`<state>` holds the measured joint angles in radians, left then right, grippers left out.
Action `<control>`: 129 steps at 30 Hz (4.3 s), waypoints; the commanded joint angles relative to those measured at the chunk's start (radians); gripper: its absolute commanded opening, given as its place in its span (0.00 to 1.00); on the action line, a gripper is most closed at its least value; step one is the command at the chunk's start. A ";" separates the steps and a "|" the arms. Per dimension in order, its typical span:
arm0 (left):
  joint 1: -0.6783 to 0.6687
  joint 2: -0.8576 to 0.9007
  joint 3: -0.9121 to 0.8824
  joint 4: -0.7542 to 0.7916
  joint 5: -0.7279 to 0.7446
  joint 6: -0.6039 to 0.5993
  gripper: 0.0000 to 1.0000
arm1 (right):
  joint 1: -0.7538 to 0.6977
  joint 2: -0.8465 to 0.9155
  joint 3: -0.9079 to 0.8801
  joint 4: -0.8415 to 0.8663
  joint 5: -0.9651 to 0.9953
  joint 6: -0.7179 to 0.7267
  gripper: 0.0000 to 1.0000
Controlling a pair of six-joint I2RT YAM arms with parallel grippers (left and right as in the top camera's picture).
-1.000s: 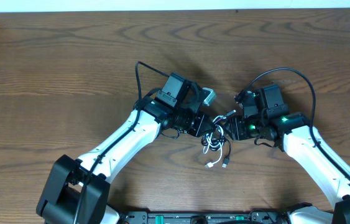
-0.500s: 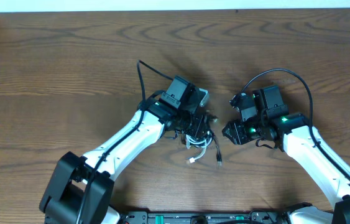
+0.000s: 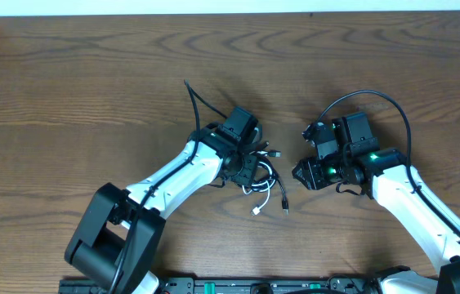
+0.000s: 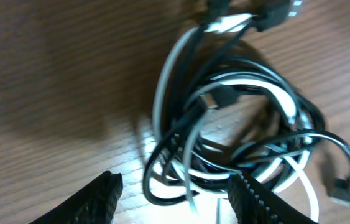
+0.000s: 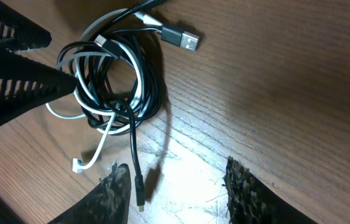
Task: Untangle cables
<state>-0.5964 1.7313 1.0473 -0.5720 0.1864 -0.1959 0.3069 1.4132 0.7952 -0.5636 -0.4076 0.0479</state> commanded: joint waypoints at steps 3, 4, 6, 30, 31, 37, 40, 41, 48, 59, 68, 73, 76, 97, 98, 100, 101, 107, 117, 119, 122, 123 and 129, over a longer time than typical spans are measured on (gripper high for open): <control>0.000 0.039 -0.012 0.011 -0.049 -0.074 0.59 | 0.002 0.001 -0.007 -0.002 -0.010 0.059 0.46; 0.000 0.048 -0.012 0.017 -0.049 -0.081 0.58 | 0.002 0.001 -0.007 -0.002 -0.010 0.060 0.46; 0.000 0.069 -0.013 0.026 -0.048 -0.092 0.56 | 0.002 0.001 -0.007 -0.002 -0.010 0.060 0.46; 0.036 -0.016 0.008 0.110 0.353 -0.067 0.07 | 0.003 0.001 -0.007 -0.026 -0.011 0.171 0.39; 0.040 -0.016 0.008 0.111 0.376 -0.068 0.07 | 0.004 0.001 -0.007 -0.033 -0.023 0.137 0.38; 0.057 -0.016 0.008 0.130 0.449 -0.068 0.07 | 0.025 0.001 -0.007 -0.106 -0.126 -0.135 0.43; 0.056 -0.016 0.008 0.147 0.426 -0.089 0.08 | 0.028 0.001 -0.007 -0.101 -0.119 -0.106 0.53; 0.056 -0.016 0.008 0.156 0.427 -0.115 0.07 | 0.028 0.001 -0.007 -0.093 -0.119 -0.067 0.54; 0.057 -0.016 0.008 0.178 0.417 -0.300 0.07 | 0.028 0.001 -0.007 -0.059 -0.118 0.363 0.44; 0.056 -0.016 0.004 0.161 0.378 -0.497 0.07 | 0.093 0.001 -0.059 -0.014 0.026 0.789 0.49; -0.003 -0.014 0.004 0.148 0.332 -0.440 0.07 | 0.101 0.001 -0.177 0.273 0.130 0.951 0.29; -0.051 -0.014 0.004 0.148 0.288 -0.380 0.07 | 0.101 0.001 -0.220 0.299 0.155 1.023 0.22; -0.071 -0.014 0.004 0.148 0.269 -0.380 0.07 | 0.101 0.001 -0.231 0.298 0.155 1.029 0.20; -0.090 -0.014 0.004 0.129 0.265 -0.380 0.07 | 0.122 0.001 -0.255 0.283 0.193 1.030 0.09; -0.095 -0.014 0.004 0.129 0.265 -0.380 0.07 | 0.127 0.001 -0.256 0.284 0.196 1.030 0.09; -0.103 -0.014 0.004 0.129 0.265 -0.380 0.07 | 0.135 0.001 -0.256 0.288 0.201 1.039 0.08; -0.108 -0.014 0.004 0.129 0.265 -0.380 0.07 | 0.138 0.001 -0.256 0.290 0.204 1.041 0.08; -0.123 -0.014 0.004 0.129 0.265 -0.380 0.08 | 0.140 0.013 -0.256 0.291 0.212 1.041 0.03; -0.122 -0.014 0.004 0.087 0.155 -0.380 0.07 | 0.140 0.126 -0.256 0.291 0.166 1.004 0.01; -0.122 -0.014 0.004 0.062 0.103 -0.380 0.07 | 0.140 0.123 -0.256 0.291 0.162 0.953 0.01; -0.122 -0.014 0.004 0.052 0.061 -0.364 0.07 | 0.138 0.106 -0.256 0.291 0.162 0.888 0.01; -0.122 -0.014 0.004 0.055 0.059 -0.353 0.07 | 0.137 0.098 -0.256 0.291 0.163 0.866 0.01; -0.109 -0.015 0.004 0.056 0.010 -0.294 0.07 | 0.098 0.046 -0.253 0.182 0.200 0.798 0.01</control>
<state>-0.7212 1.7275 1.0473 -0.5133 0.2790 -0.5335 0.4290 1.4677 0.5690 -0.3302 -0.2623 0.9100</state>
